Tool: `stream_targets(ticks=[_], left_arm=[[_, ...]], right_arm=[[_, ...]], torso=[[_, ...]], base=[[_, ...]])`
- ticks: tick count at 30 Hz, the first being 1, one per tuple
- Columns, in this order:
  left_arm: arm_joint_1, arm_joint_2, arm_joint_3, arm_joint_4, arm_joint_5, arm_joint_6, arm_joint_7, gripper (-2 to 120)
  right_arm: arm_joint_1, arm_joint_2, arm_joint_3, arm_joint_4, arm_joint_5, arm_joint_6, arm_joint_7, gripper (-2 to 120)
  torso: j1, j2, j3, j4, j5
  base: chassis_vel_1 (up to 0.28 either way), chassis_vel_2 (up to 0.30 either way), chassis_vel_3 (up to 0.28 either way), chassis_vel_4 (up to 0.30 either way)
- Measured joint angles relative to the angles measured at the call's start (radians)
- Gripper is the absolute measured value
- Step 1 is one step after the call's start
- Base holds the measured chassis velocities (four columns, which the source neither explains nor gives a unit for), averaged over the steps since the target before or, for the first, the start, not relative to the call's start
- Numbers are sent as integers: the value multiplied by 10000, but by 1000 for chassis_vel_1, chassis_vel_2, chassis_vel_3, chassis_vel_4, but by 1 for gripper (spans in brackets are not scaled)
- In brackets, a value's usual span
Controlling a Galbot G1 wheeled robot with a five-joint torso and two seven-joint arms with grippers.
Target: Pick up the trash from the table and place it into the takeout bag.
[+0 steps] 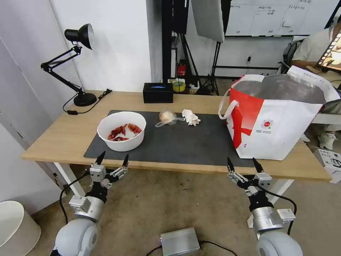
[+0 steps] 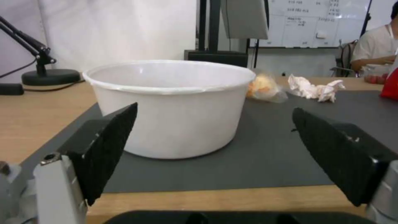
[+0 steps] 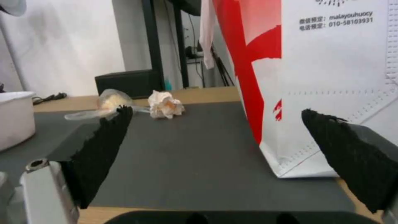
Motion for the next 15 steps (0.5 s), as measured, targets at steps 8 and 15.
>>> stream_targets(ticks=[8, 15], left_arm=[[114, -57, -41, -67, 46, 0, 2, 100], [147, -79, -57, -105, 59, -4, 6, 100]], right_arm=[[-13, -54, 11, 35, 32, 11, -23, 100], [-13, -52, -6, 53, 42, 16, -27, 100]], torso=[[0, 0, 0, 0, 0], [0, 0, 0, 0, 0]], base=[[0, 0, 0, 0], [0, 0, 0, 0]])
